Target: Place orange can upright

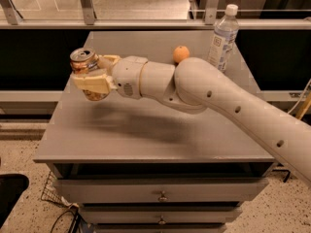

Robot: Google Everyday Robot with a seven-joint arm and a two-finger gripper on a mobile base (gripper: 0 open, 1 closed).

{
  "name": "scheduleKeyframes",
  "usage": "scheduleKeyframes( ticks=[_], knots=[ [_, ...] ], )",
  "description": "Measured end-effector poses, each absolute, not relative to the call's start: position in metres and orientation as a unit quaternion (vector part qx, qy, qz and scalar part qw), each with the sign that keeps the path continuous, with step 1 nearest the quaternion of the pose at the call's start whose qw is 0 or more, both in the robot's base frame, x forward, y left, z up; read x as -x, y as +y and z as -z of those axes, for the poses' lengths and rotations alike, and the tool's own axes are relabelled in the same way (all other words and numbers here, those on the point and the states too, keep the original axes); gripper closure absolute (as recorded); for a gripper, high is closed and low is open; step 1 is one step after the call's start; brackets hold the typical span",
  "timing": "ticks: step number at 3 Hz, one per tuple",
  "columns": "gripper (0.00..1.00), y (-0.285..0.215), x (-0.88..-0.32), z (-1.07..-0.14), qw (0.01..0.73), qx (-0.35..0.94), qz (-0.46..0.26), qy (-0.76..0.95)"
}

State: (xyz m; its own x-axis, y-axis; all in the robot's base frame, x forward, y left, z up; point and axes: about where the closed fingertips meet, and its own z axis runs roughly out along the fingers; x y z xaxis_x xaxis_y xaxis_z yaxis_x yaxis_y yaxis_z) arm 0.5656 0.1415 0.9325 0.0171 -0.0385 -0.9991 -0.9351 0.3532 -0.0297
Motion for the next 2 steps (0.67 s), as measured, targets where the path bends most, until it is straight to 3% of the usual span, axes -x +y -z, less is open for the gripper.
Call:
scheduleKeyframes(
  ticks=[2],
  knots=[
    [1.0, 0.161, -0.575, -0.903, 0.552, 0.413, -0.427, 0.585]
  ],
)
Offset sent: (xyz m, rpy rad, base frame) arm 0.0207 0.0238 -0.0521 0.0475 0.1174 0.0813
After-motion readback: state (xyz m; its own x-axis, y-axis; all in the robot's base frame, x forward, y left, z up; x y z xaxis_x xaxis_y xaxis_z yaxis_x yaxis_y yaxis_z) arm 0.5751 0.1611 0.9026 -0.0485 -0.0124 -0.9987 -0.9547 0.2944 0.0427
